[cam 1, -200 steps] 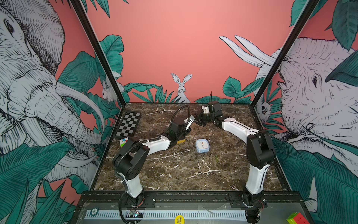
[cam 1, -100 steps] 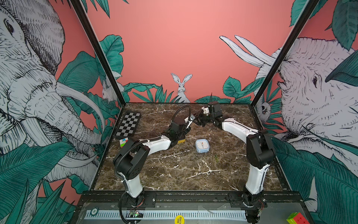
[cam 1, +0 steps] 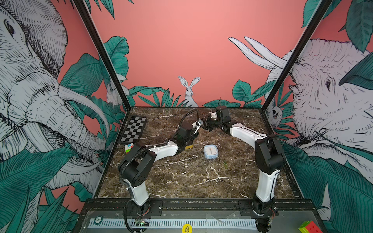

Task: Insert the battery into the alarm
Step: Pick up the cover from the center of the board.

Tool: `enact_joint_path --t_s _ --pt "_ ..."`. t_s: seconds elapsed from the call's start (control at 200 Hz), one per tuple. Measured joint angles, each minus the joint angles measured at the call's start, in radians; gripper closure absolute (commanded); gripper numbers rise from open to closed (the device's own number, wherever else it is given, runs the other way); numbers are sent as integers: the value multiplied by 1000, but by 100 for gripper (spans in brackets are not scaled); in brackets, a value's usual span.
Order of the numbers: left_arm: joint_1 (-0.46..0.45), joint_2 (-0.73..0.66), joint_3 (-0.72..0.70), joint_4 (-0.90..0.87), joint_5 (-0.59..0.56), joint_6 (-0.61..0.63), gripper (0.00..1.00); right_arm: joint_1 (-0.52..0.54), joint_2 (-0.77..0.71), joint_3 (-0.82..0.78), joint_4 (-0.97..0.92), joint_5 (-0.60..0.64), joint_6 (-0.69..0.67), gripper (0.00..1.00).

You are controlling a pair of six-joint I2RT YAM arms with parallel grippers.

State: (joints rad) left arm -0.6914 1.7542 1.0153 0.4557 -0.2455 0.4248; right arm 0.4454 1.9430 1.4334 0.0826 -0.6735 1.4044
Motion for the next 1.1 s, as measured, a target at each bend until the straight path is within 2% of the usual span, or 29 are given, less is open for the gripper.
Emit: enact_joint_path --t_s 0.275,0.44,0.665,0.815,0.945,1.1 --pt "0 1 0 0 0 3 100 5 8 0 21 -12 21 91" --pt "0 1 0 -1 -7 6 100 5 14 0 29 -16 25 93" --pt "0 -3 -12 1 -32 4 64 5 44 16 32 -35 21 96" --pt "1 -42 -66 -14 -50 -24 47 5 82 57 24 -56 -11 96" --pt "28 -146 -139 -47 -23 -92 44 5 123 88 45 -98 -44 96" --pt "127 -292 -197 -105 47 -210 43 -3 200 146 37 -164 -157 97"
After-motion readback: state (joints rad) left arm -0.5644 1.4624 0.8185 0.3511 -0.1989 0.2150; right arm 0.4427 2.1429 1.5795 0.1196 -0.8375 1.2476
